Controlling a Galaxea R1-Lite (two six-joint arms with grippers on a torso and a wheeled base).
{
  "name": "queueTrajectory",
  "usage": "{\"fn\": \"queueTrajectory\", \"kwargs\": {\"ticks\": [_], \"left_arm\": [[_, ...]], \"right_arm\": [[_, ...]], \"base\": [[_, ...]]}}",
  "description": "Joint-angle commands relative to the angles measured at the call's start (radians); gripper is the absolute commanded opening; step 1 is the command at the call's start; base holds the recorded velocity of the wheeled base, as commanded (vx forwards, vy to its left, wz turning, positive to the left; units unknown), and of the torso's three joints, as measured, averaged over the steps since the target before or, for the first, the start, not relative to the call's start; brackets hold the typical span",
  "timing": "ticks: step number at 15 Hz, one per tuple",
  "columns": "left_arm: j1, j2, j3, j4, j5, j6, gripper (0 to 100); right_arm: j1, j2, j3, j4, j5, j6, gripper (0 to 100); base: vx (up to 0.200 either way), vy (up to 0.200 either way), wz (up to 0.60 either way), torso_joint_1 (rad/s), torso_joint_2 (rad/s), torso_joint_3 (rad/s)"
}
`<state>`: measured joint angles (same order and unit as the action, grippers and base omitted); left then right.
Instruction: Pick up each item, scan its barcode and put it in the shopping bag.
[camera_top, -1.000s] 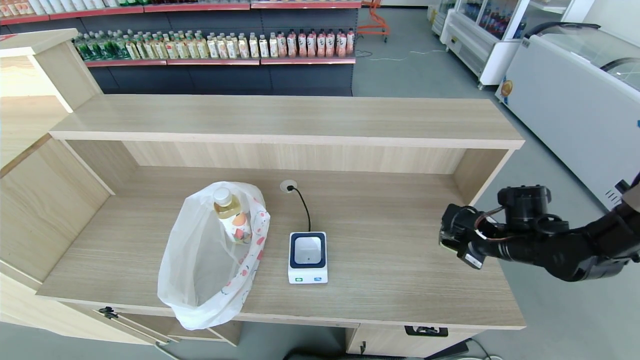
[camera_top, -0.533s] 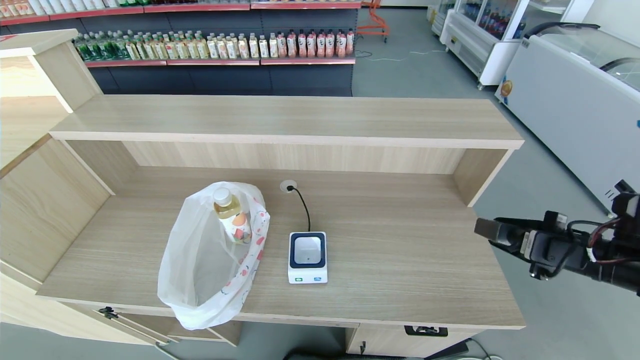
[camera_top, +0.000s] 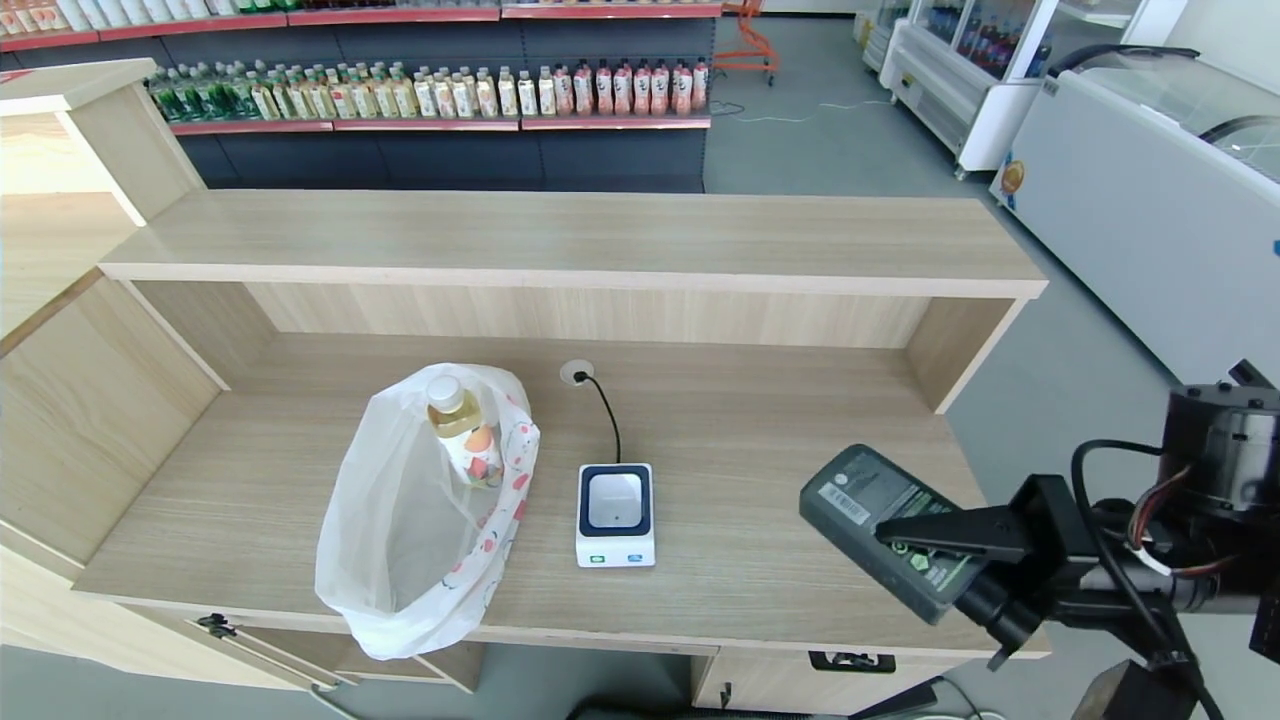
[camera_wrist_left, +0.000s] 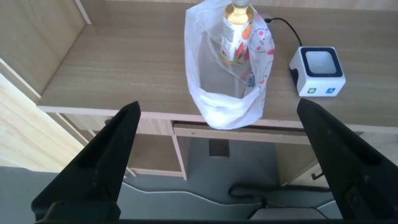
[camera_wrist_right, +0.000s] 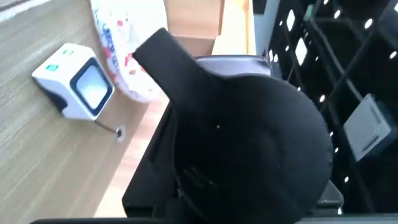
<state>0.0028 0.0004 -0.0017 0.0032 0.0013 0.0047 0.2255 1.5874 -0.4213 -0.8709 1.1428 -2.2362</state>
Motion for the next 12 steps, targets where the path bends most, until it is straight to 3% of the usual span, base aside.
{"fn": "queueTrajectory", "kwargs": {"ticks": [1, 4, 12], "left_arm": [[0.000, 0.000, 0.000, 0.000, 0.000, 0.000, 100], [0.000, 0.000, 0.000, 0.000, 0.000, 0.000, 100], [0.000, 0.000, 0.000, 0.000, 0.000, 0.000, 100]], "right_arm": [[0.209, 0.060, 0.001, 0.001, 0.022, -0.111, 0], [0.305, 0.172, 0.001, -0.002, 0.022, -0.204, 0], [0.316, 0.301, -0.179, -0.005, 0.101, -0.295, 0]], "base": [[0.000, 0.000, 0.00, 0.000, 0.00, 0.000], [0.000, 0.000, 0.00, 0.000, 0.00, 0.000], [0.000, 0.000, 0.00, 0.000, 0.00, 0.000]]}}
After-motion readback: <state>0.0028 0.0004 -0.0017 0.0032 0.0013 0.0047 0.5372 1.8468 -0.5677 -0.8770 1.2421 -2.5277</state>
